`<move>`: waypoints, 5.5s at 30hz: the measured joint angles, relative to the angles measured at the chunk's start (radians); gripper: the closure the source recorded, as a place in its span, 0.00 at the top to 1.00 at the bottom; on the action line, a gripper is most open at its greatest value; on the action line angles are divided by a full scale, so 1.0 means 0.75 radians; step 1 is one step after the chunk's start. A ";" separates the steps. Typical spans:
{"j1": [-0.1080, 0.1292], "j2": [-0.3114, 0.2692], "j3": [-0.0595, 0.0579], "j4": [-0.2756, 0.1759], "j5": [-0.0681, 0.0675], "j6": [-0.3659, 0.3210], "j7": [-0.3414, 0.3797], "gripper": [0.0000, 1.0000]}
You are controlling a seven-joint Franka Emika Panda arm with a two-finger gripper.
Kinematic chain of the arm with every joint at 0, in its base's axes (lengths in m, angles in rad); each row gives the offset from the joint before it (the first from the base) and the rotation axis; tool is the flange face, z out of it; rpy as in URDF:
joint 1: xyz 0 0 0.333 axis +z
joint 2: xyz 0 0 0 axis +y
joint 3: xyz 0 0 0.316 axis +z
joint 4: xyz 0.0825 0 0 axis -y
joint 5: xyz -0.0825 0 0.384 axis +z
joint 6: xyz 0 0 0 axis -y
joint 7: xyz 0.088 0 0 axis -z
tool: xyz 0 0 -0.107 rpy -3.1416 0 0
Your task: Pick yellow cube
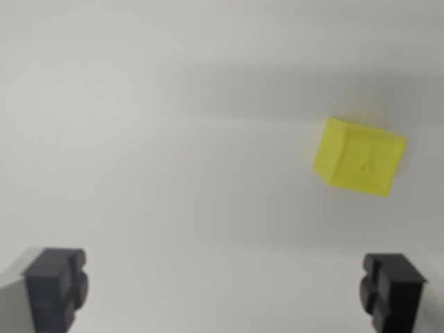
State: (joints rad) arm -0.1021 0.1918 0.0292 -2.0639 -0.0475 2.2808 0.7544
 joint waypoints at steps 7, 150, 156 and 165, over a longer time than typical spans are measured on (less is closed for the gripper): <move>-0.029 0.035 0.000 -0.017 0.002 0.049 -0.006 1.00; -0.290 0.303 0.001 0.017 0.036 0.250 -0.074 0.00; -0.289 0.265 0.001 0.019 0.038 0.210 -0.076 0.00; -0.289 0.210 0.001 0.026 0.042 0.148 -0.078 0.00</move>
State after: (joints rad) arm -0.3189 0.3496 0.0302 -2.0442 -0.0160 2.3916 0.6960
